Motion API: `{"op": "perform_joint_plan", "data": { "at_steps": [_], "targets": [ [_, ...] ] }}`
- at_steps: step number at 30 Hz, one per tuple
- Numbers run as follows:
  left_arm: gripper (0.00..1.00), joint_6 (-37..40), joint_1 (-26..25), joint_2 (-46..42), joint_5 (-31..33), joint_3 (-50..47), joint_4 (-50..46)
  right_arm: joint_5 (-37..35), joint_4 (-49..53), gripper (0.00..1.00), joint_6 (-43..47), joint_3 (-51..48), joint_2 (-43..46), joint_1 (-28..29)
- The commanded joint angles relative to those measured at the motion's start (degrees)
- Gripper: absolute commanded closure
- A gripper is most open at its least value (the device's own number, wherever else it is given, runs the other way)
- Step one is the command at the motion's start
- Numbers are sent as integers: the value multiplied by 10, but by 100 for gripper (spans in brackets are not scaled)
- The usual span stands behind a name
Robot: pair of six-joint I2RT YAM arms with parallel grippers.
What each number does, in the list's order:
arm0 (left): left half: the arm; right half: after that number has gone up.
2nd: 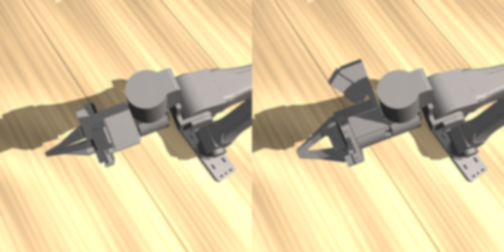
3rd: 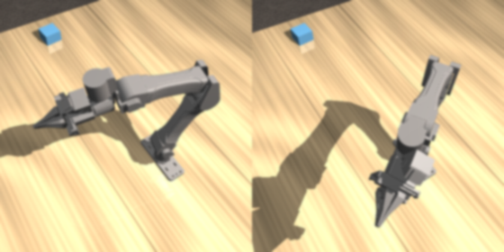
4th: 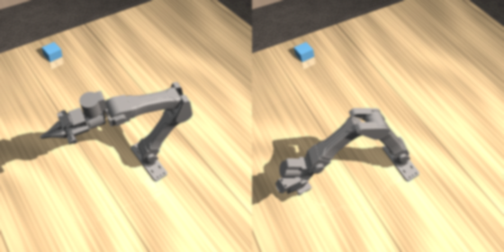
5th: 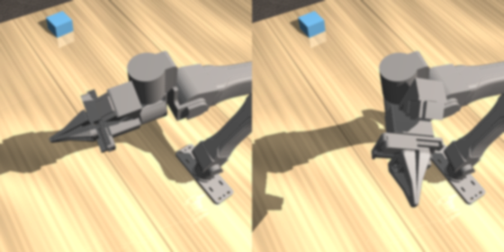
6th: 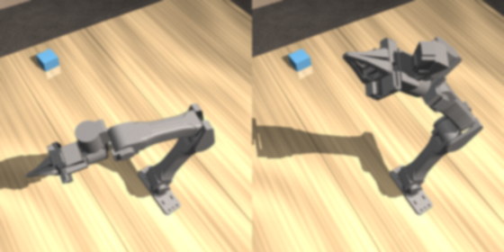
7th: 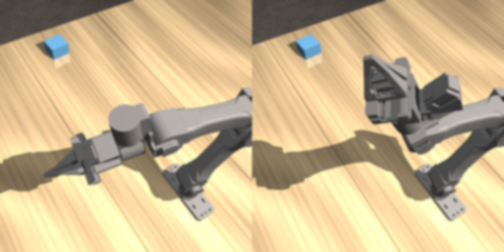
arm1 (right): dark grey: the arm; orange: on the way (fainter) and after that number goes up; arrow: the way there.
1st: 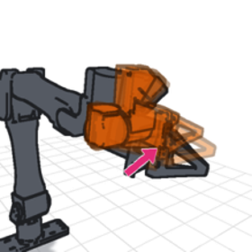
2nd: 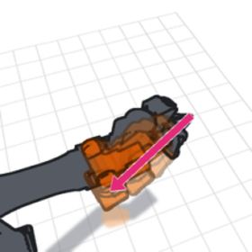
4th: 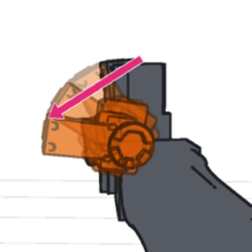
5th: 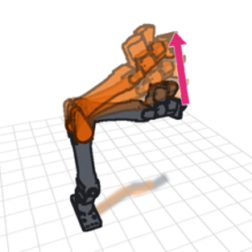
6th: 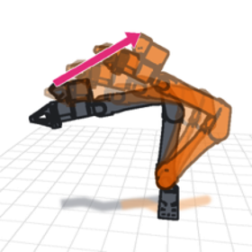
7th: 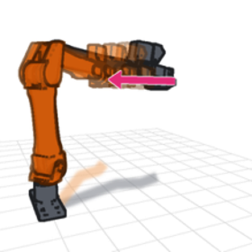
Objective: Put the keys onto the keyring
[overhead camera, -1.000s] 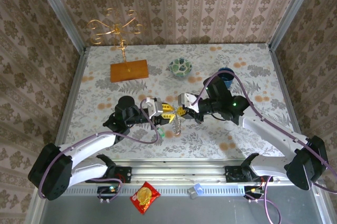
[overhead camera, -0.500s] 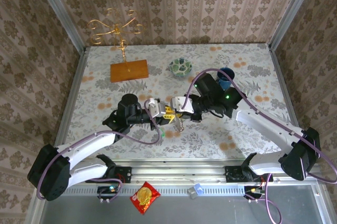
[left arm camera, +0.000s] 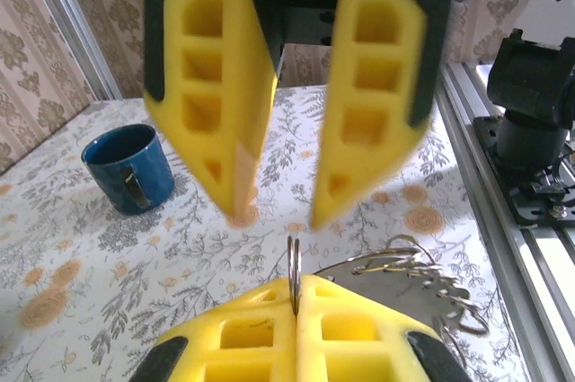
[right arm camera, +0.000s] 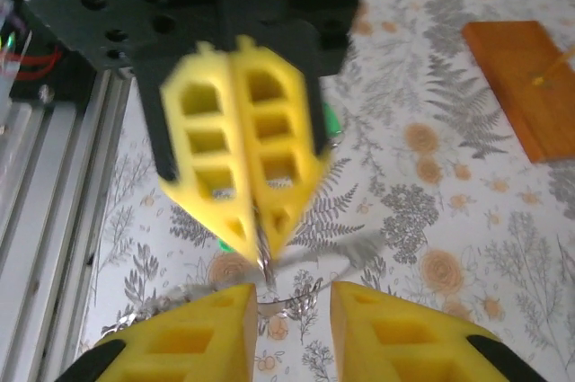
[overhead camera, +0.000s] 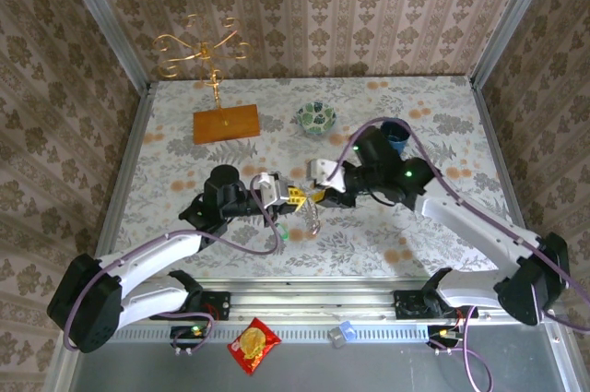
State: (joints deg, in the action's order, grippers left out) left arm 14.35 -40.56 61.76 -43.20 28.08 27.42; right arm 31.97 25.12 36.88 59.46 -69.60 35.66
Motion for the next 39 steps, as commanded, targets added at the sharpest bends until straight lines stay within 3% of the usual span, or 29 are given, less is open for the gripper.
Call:
{"op": "perform_joint_plan", "data": {
  "at_steps": [1,21,27,31,32,35,39],
  "targets": [
    [100,-43,8,-11,-23,-17,93,89,-139,70,-79,-56,43,-22],
    [100,-102,14,23,-58,-34,194,127,-238,72,-137,-103,15,-8],
    [100,-112,14,27,-63,-36,211,129,-234,82,-131,-95,1,-3],
    [100,-115,15,26,-62,-39,214,127,-196,100,-106,-78,-2,-3],
    [100,-115,16,26,-59,-39,214,123,-181,100,-96,-72,-1,-3],
    [67,-107,18,17,-32,-43,196,98,-125,100,-61,-48,0,-3],
    [67,-53,16,-7,-3,-21,78,46,-21,100,-1,1,-11,4]
  ]
}}
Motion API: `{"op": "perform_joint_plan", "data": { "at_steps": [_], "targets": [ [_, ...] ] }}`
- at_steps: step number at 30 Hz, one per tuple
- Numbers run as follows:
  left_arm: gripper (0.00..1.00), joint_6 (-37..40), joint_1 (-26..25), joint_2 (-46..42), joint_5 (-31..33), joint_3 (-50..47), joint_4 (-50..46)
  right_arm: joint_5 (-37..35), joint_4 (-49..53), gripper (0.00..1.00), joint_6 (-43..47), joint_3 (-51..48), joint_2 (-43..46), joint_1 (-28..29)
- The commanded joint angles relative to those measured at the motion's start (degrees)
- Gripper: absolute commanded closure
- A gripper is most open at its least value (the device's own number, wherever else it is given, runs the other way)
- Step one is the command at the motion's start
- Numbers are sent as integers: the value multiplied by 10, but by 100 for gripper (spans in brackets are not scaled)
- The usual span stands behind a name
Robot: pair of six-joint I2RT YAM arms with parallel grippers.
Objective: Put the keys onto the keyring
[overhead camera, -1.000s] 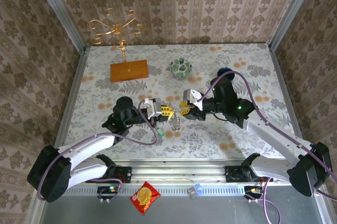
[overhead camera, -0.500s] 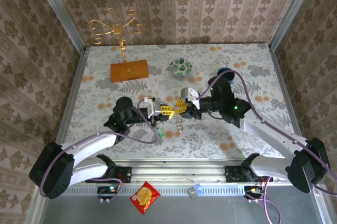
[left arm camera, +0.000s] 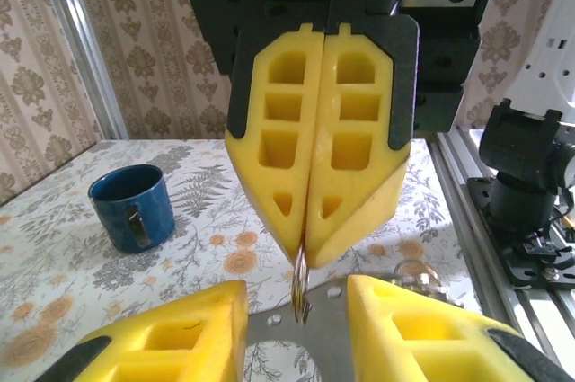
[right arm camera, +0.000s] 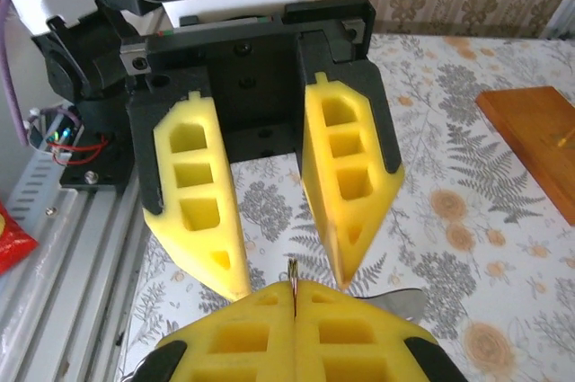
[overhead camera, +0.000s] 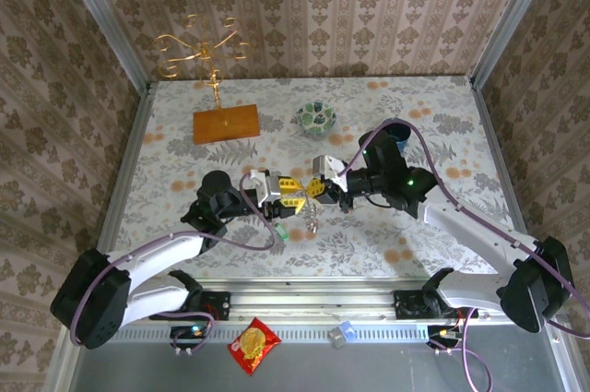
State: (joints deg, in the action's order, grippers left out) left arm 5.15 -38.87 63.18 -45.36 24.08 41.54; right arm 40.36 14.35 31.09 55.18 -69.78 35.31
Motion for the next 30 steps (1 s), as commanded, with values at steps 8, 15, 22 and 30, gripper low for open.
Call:
{"op": "perform_joint_plan", "data": {
  "at_steps": [8,15,22,30],
  "targets": [
    [76,107,-9,-28,27,68,-201,-144,251,100,134,150,-63,52],
    [89,108,-9,-15,14,79,-201,-161,278,100,144,204,-90,74],
    [100,96,-9,-23,15,63,-162,-137,216,77,87,181,-74,61],
    [100,44,-4,-25,14,14,-38,15,-42,67,-61,5,21,-26]
  ]
}}
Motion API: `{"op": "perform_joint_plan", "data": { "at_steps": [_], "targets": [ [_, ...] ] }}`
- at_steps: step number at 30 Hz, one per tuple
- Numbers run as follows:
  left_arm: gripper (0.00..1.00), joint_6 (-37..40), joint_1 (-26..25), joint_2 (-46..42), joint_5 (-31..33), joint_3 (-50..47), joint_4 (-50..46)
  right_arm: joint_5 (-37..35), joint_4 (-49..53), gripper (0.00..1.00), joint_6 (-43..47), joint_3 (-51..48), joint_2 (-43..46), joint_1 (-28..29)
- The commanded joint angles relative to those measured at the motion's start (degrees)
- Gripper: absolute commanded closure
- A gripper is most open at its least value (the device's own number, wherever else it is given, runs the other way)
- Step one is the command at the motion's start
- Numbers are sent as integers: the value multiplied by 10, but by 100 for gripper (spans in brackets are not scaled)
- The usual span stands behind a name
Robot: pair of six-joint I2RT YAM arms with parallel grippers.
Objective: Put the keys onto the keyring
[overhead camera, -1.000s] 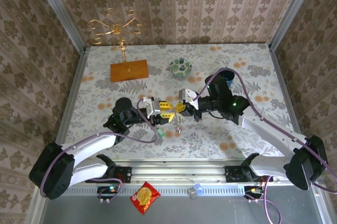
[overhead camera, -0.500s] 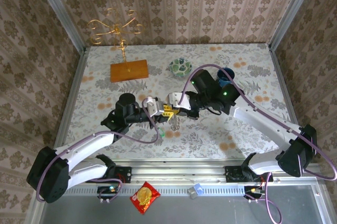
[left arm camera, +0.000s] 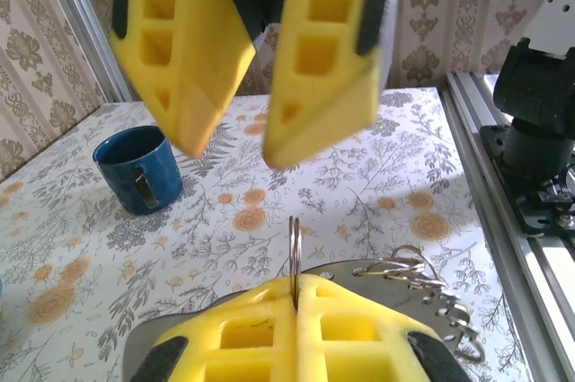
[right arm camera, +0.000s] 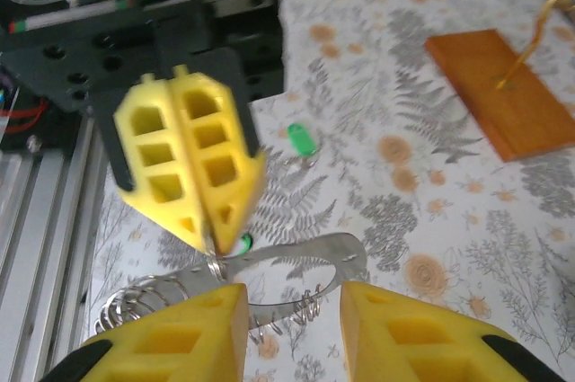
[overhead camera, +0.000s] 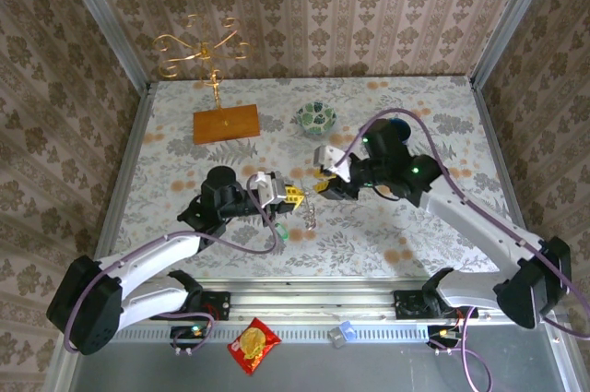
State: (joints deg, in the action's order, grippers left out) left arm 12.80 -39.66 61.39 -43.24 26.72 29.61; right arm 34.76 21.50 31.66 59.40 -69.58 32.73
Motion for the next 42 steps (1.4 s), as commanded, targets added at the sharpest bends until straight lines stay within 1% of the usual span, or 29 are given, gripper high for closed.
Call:
{"op": "perform_joint_plan", "data": {
  "at_steps": [1,8,16,17,19,21,22,23,24,25,26,28,30,33,35,38,42],
  "targets": [
    [100,-39,3,-6,-7,-17,97,76,-135,67,-79,-53,24,0],
    [100,-67,4,3,-9,-35,157,88,-201,68,-123,-106,18,5],
    [100,-82,4,13,-17,-40,186,104,-234,73,-138,-105,-6,15],
    [100,-85,5,14,-18,-40,191,106,-235,75,-138,-103,-9,16],
    [100,-90,5,19,-20,-41,200,112,-237,82,-138,-99,-14,18],
    [100,-91,5,20,-20,-42,204,116,-235,97,-137,-96,-15,19],
    [100,-91,5,19,-16,-43,203,116,-229,100,-132,-93,-14,19],
    [97,-90,6,17,-9,-44,201,114,-217,100,-124,-88,-11,19],
    [84,-89,7,13,0,-46,196,110,-201,100,-110,-82,-9,19],
    [76,-86,8,7,7,-47,189,103,-179,100,-97,-74,-7,19],
    [73,-77,9,0,14,-46,174,96,-148,100,-77,-63,-5,19],
    [73,-47,8,-17,24,-32,110,69,-80,100,-32,-36,-6,22],
    [73,-7,7,-30,27,-9,16,26,12,100,29,4,-17,32],
    [74,33,2,-35,29,20,-64,-40,122,100,93,59,-44,51],
    [74,46,0,-33,28,33,-89,-73,165,100,117,85,-58,62],
    [76,49,-2,-26,23,42,-90,-107,201,100,142,118,-76,80],
    [79,51,-3,-15,15,53,-92,-116,210,100,150,146,-91,96]
  ]
}}
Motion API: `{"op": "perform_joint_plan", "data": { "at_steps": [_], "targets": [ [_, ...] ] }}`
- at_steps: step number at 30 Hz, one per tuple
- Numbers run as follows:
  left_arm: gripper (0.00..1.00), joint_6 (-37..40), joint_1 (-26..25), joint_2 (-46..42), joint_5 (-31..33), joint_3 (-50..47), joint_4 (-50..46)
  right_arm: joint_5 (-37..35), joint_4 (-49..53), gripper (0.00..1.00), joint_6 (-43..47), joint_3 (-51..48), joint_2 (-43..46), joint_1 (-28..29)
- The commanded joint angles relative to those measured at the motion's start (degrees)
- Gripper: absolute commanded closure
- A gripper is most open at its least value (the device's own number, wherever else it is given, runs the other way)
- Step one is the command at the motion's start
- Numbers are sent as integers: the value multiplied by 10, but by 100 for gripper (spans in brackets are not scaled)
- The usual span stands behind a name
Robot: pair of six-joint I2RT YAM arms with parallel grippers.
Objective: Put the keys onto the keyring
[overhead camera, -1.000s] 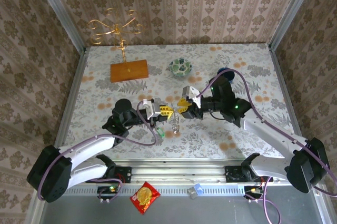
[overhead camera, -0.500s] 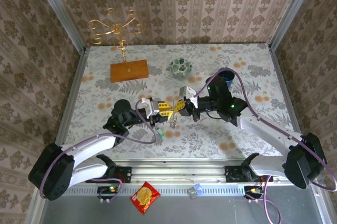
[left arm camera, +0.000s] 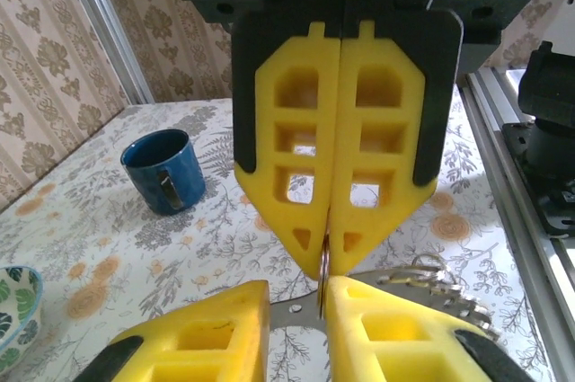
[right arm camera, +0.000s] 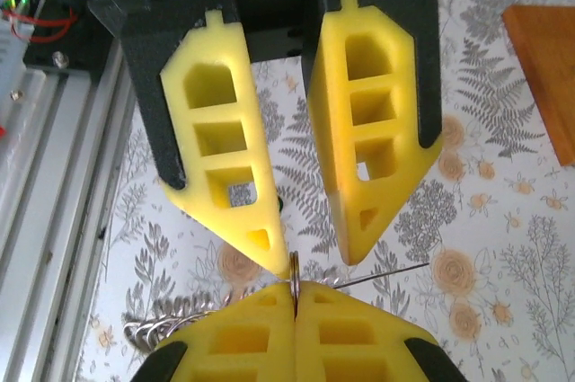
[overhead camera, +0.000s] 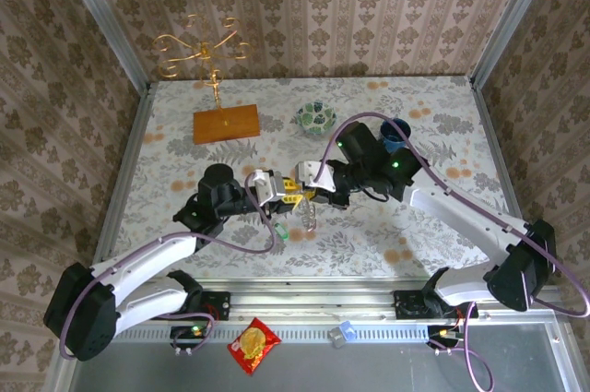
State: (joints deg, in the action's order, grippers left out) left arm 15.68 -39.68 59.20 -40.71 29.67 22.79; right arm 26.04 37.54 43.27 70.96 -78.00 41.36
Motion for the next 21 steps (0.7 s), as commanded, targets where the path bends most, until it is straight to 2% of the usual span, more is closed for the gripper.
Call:
{"op": "perform_joint_plan", "data": {
  "at_steps": [1,9,21],
  "targets": [
    [80,22,-3,10,-12,26,-23,-25,49,100,34,35,-9,12],
    [83,23,-4,20,-17,28,-22,21,19,100,14,33,-9,19],
    [80,18,-4,14,-20,14,-28,14,11,100,14,16,-3,18]
  ]
}}
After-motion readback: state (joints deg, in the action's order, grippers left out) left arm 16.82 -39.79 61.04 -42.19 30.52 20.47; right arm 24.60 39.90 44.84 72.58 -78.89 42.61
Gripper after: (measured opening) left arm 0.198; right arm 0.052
